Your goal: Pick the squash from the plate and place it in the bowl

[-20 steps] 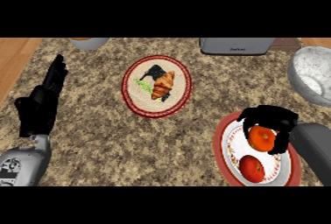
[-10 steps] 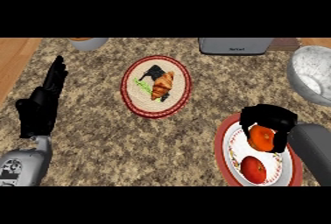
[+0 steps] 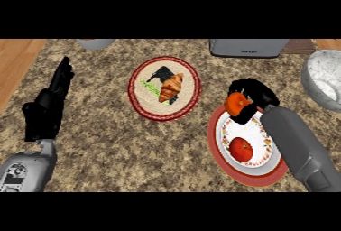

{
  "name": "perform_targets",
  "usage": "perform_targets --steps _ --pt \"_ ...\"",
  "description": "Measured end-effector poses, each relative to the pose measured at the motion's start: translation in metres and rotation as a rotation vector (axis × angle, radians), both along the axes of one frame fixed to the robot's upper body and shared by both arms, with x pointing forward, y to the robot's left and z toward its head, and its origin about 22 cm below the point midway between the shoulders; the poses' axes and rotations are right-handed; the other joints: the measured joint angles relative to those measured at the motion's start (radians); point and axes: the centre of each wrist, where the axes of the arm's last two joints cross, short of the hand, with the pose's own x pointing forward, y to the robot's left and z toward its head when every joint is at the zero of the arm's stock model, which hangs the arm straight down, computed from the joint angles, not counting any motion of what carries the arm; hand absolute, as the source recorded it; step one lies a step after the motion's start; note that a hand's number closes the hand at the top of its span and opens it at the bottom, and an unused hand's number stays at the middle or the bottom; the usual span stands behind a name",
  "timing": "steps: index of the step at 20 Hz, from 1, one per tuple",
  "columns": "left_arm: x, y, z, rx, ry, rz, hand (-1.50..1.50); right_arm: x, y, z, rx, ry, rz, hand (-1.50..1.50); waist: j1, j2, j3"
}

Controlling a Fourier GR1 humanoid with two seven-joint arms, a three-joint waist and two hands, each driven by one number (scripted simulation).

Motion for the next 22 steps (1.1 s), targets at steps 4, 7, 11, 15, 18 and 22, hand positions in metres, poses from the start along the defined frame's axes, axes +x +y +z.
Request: perform_targets --steps 4,7,11,15,18,22 --pt "0.001 -0.003 -0.002 -0.004 0.011 -0.001 0.0 0.024 0.058 0.036 0.104 -0.128 -0.278 1.5 0.001 -0.003 0.001" --pt "0.003 -0.003 0.0 -0.006 0.009 0.0 0.0 0.037 0.095 0.069 0.157 -0.246 -0.454 1.5 -0.003 -0.005 0.002" --pt "0.004 0.0 0.0 -0.004 0.008 0.009 0.0 0.048 0.123 0.106 0.153 -0.361 -0.664 1.5 -0.011 -0.005 0.002" --pt "0.001 0.005 0.003 -0.003 0.013 0.019 0.0 0.054 0.125 0.121 0.105 -0.427 -0.827 1.5 -0.019 -0.004 0.003" --pt "-0.004 0.007 0.003 -0.009 0.017 0.02 0.0 0.058 0.113 0.136 0.093 -0.472 -0.907 1.5 -0.024 -0.004 0.004" --pt "-0.007 0.009 -0.002 -0.006 0.013 0.024 0.0 0.061 0.078 0.141 0.097 -0.519 -0.991 1.5 -0.025 0.0 0.004"
